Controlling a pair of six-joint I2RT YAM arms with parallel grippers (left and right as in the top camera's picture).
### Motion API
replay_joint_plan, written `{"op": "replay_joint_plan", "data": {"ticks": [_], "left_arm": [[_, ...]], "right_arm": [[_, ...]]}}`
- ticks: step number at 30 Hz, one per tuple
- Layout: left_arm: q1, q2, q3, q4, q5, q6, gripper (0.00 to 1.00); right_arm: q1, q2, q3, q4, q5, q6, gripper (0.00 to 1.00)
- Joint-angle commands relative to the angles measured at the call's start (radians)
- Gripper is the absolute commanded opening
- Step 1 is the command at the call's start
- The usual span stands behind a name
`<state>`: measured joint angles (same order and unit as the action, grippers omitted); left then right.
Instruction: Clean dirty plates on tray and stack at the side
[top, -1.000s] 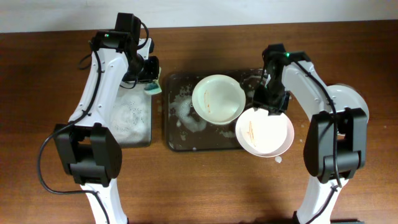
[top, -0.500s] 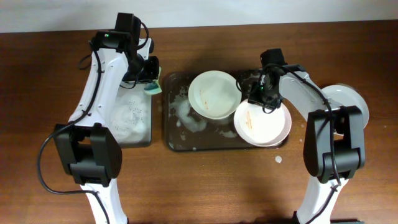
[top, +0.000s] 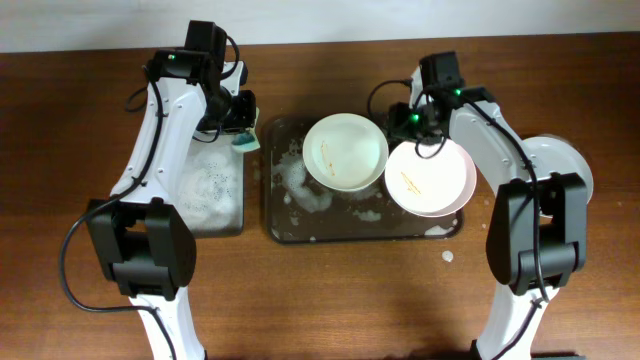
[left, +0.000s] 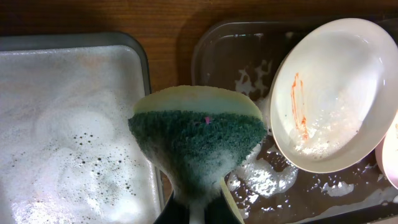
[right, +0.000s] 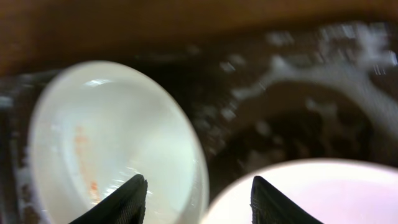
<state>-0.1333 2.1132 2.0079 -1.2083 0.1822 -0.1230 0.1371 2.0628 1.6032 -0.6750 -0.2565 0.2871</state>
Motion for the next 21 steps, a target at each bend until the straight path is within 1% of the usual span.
{"op": "replay_joint_plan", "data": {"ticks": [1, 5, 12, 14, 17, 21], "left_arm": [[-0.001, -0.029, 0.018, -0.001, -0.004, 0.005, 0.01], [-0.001, -0.028, 0.018, -0.001, -0.004, 0.005, 0.01], [-0.002, -0.028, 0.018, 0.000, -0.004, 0.005, 0.01], [-0.002, -0.028, 0.018, 0.000, -0.003, 0.005, 0.01], [-0.002, -0.028, 0.018, -0.001, -0.003, 0.005, 0.01], [-0.001, -0.028, 0.018, -0.001, -0.003, 0.005, 0.01]], "right_arm": [[0.022, -0.013, 0.030, 0.021, -0.020, -0.026, 0.57], [0.022, 0.014, 0.029, 0.063, -0.020, -0.026, 0.57], [0.075, 0.091, 0.029, 0.050, -0.021, -0.026, 0.56], [0.098, 0.105, 0.027, 0.051, -0.020, -0.026, 0.52], [0.124, 0.138, 0.027, 0.051, 0.021, -0.024, 0.52], [0.126, 0.163, 0.026, 0.041, 0.024, -0.016, 0.49]]}}
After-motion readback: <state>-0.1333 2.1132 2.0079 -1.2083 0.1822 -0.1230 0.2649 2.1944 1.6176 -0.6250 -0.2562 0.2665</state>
